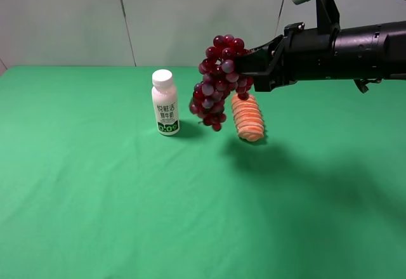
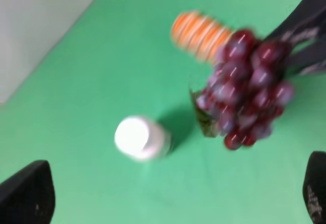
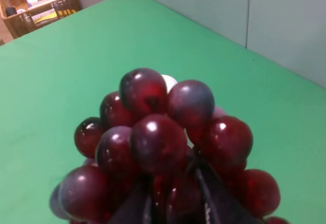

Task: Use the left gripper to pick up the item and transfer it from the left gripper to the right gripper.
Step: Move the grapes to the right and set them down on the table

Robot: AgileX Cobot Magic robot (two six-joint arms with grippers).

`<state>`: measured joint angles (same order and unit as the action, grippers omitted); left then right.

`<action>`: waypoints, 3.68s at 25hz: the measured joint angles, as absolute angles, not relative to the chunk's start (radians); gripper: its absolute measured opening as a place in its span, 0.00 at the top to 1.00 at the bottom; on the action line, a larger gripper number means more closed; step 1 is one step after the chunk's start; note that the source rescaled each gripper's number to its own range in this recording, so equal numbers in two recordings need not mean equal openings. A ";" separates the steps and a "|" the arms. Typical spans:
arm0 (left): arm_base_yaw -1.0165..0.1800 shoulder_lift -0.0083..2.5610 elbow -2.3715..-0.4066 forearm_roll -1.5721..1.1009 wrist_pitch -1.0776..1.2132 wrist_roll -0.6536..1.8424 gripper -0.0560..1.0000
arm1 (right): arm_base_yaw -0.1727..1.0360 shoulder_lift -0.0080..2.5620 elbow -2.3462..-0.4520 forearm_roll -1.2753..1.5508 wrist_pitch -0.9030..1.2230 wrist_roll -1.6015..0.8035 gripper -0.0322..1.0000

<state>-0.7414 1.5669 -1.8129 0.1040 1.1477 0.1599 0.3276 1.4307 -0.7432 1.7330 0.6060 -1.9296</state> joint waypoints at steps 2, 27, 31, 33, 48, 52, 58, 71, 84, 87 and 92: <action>-0.741 1.541 -1.813 0.137 1.168 0.138 0.03 | 0.328 1.431 -0.743 1.734 0.607 -1.928 0.97; -0.741 0.910 -1.180 0.266 1.170 -0.193 0.06 | 0.328 1.338 -0.743 1.714 0.614 -1.862 0.97; -0.741 0.777 -1.049 0.272 1.170 -0.240 0.06 | 0.328 1.338 -0.743 1.711 0.614 -1.848 0.97; -0.741 0.712 -0.986 0.274 1.170 -0.251 0.06 | 0.328 1.338 -0.743 1.711 0.614 -1.847 0.97; -0.741 0.172 -0.573 0.188 1.167 -0.237 0.12 | 0.328 1.338 -0.743 1.710 0.625 -1.847 0.97; -0.742 0.058 -0.513 0.112 1.143 -0.165 0.16 | 0.328 1.338 -0.743 1.710 0.625 -1.847 0.97; -0.742 0.022 -0.481 0.094 1.076 -0.144 0.18 | 0.328 1.338 -0.743 1.710 0.625 -1.847 0.97; -0.742 0.022 -0.481 0.094 1.069 -0.143 0.18 | 0.328 1.338 -0.743 1.710 0.625 -1.846 0.97; -0.479 0.022 -0.481 0.094 1.069 -0.143 0.18 | 0.328 1.338 -0.743 1.603 0.572 -1.782 0.97; -0.384 0.022 -0.481 0.094 1.068 -0.143 0.18 | 0.328 1.338 -0.743 1.573 0.543 -1.766 0.97; -0.250 0.022 -0.481 0.094 1.068 -0.143 0.18 | 0.328 1.334 -0.743 1.536 0.485 -1.697 0.97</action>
<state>-0.2499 0.0220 -0.4813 0.0943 1.0678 -0.1433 0.3276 1.3340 -0.7432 1.5357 0.4846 -1.6971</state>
